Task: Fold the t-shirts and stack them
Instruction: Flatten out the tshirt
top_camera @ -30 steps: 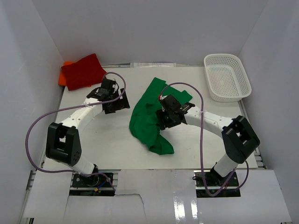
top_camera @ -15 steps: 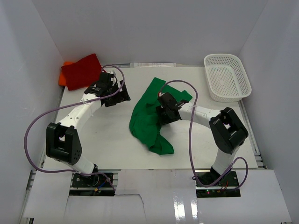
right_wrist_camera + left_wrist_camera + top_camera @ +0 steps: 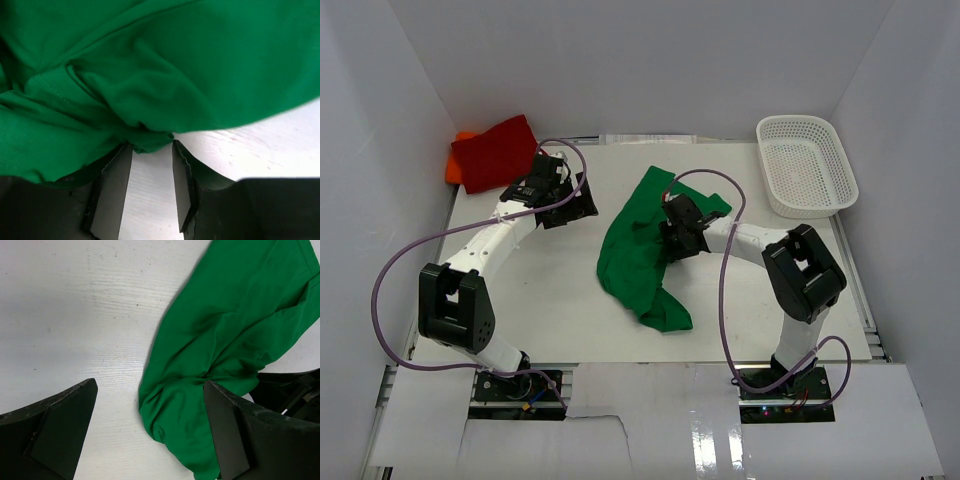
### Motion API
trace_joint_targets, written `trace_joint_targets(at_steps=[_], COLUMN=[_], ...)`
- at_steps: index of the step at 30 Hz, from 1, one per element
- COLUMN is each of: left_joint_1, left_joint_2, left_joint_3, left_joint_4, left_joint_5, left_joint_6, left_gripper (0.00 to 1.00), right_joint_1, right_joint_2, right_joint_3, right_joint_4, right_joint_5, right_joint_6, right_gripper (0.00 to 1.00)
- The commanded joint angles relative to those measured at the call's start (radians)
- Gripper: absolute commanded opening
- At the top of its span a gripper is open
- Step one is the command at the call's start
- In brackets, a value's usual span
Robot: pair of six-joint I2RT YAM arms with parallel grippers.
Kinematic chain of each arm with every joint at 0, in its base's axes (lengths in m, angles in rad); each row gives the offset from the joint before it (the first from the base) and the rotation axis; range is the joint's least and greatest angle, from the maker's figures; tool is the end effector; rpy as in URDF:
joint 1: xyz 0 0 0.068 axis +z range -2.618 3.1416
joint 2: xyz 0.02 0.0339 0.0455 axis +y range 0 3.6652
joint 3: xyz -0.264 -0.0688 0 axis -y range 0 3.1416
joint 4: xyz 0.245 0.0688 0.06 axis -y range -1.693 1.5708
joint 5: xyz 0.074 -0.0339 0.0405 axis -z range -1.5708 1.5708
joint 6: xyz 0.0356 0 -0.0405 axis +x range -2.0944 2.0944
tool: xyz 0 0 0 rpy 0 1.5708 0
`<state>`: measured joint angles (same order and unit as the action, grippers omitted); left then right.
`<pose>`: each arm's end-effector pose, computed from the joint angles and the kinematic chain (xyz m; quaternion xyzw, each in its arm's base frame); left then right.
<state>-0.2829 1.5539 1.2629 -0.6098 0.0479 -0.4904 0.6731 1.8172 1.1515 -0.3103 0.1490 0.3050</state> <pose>0.3217 -0.0953 0.2788 -0.0899 0.9399 -0.1449 0.2959 0.2968 0.2299 0.1749 -0.1531 0.9413 0.0745 0.2914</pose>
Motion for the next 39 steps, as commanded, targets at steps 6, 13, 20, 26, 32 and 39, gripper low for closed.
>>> trace_joint_targets(at_steps=[6,13,20,26,32,39], left_joint_1=[0.014,0.021,0.03,0.037,0.002,-0.12], left_joint_2=[-0.025,-0.035,-0.032,0.128,0.467,0.837], left_joint_3=[0.047,0.047,0.072,0.302,0.657,1.21], left_joint_4=[-0.011,-0.016,-0.021,-0.057,-0.088,-0.185], left_joint_5=[-0.016,-0.02,0.0,0.091,0.363,0.417], left_joint_6=[0.035,0.039,0.039,0.035,0.045,0.076], left_gripper=[0.98,0.98,0.98,0.98,0.98,0.98], right_joint_1=[-0.009,-0.001,0.008,0.051,0.126,0.305], right_joint_2=[0.056,-0.008,-0.142,-0.354,-0.76,-1.062], right_joint_3=[0.048,0.126,0.387,0.411,-0.129,-0.398], right_joint_4=[0.096,-0.031,-0.393,-0.546,-0.503,-0.582], right_joint_5=[-0.121,-0.059,0.09,-0.071,-0.238,-0.197], right_joint_6=[0.005,-0.01,-0.05,-0.02,0.205,0.512], right_gripper=[0.45,0.08,0.08,0.08,0.08,0.08])
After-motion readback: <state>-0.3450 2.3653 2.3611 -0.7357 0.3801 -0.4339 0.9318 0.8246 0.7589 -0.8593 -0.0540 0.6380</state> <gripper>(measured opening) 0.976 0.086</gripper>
